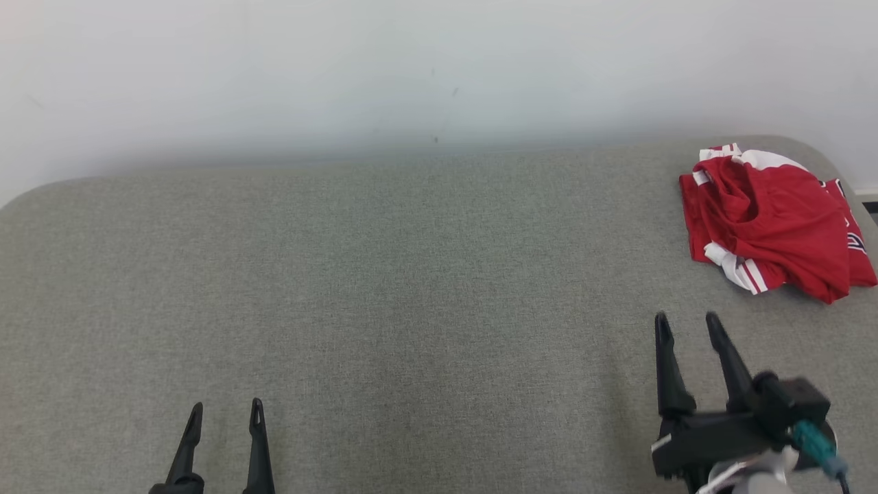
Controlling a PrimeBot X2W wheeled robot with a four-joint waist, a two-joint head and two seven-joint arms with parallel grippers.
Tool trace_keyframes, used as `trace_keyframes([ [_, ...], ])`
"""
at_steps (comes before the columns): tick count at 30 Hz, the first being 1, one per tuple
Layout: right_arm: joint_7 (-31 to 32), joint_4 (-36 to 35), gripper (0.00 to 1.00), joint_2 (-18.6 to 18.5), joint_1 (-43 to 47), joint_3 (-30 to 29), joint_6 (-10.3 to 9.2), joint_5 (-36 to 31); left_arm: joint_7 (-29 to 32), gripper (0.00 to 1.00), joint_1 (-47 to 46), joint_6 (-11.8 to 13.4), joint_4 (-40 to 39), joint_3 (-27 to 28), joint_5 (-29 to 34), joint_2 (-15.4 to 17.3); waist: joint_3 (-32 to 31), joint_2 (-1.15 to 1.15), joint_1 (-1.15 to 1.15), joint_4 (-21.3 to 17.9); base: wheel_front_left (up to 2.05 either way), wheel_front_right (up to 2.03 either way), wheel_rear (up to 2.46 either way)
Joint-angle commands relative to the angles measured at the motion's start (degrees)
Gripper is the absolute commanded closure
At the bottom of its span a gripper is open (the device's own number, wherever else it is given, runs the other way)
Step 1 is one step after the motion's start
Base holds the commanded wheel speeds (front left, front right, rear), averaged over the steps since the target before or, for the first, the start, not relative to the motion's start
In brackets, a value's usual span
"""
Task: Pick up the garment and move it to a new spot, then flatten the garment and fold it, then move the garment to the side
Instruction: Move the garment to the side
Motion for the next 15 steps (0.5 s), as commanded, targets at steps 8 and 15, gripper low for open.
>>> trace_keyframes([
  [8,-0.2,-2.3,0.00,3.0,7.8,-1.2,-0.17,-1.3,-0.2,0.00,1.5,0.9,1.1,-0.4,-0.9,-0.1,-1.6,0.01,0.01,0.5,0.00,0.00,0.00],
  [15,-0.2,-2.3,0.00,3.3,11.0,-0.4,-0.17,-0.1,-0.2,0.00,2.3,1.8,2.1,-0.2,-1.2,-0.1,-2.6,0.01,0.01,0.8,0.00,0.00,0.00],
])
